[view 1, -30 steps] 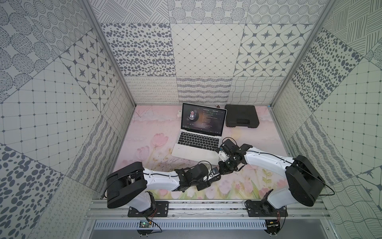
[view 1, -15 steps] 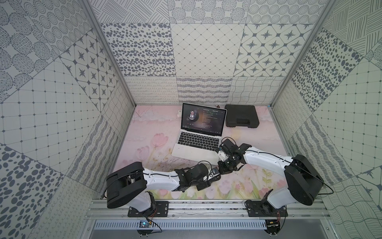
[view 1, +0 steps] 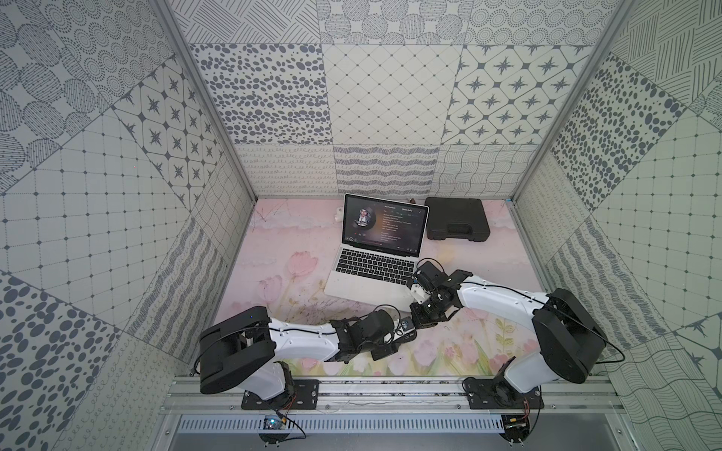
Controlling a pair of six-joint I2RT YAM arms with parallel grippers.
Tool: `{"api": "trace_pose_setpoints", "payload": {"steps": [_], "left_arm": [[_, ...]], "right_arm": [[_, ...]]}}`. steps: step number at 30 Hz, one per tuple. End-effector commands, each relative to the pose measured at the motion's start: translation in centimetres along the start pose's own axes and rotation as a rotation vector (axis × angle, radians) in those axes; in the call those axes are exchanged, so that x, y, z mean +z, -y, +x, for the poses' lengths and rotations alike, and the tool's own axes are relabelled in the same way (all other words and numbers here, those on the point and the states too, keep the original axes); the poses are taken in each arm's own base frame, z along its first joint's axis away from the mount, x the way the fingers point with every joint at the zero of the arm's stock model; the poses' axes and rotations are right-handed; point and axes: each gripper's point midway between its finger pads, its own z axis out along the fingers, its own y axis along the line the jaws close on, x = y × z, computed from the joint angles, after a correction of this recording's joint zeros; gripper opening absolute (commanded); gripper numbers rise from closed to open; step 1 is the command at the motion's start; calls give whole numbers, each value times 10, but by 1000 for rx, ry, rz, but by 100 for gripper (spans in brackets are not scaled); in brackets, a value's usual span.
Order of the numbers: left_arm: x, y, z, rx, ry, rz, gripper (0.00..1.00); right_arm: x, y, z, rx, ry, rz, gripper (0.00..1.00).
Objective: Remove the wireless mouse receiver from the laptop
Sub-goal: Insert the USB plug into the mouse, then pick up the lid from the center of the board.
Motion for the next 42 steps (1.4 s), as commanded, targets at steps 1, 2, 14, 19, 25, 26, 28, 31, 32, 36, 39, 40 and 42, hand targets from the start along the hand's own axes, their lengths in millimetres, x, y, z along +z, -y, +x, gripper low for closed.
{"api": "trace_pose_setpoints", "payload": {"steps": [1, 2, 14, 19, 25, 26, 28, 31, 32, 36, 39, 40, 42], "left_arm": [[2, 5, -3, 19, 9, 14, 2], [2, 4, -3, 18, 10, 12, 2], [1, 3, -3, 23, 16, 3, 2], [2, 3, -3, 23, 15, 2, 2], [2, 3, -3, 24, 17, 3, 2], [3, 3, -3, 24, 16, 2, 2], [3, 3, -2, 24, 15, 4, 2], [2, 3, -2, 23, 16, 3, 2], [2, 3, -2, 22, 17, 2, 2], [5, 3, 2, 19, 12, 1, 2], [7, 3, 5, 16, 7, -1, 2], [6, 3, 6, 16, 8, -3, 2], [6, 3, 7, 14, 10, -4, 2]], "right_arm": [[1, -7, -7, -1, 11, -15, 0], [0, -7, -8, -1, 12, -17, 0], [3, -7, -3, -18, -30, -8, 6], [0, -7, -4, -29, -23, 2, 23], [-4, -8, -5, -35, -13, 9, 32], [-4, -9, -5, -38, -12, 10, 33], [-5, -9, -5, -39, -12, 12, 37], [-5, -9, -5, -40, -13, 16, 41], [-5, -9, -5, -40, -11, 16, 42], [-10, -11, -8, -38, 10, 13, 45], [-21, -7, -14, -11, 53, 12, 48], [-24, -5, -16, 0, 66, 11, 50], [-31, 2, -20, 21, 94, 14, 52]]}}
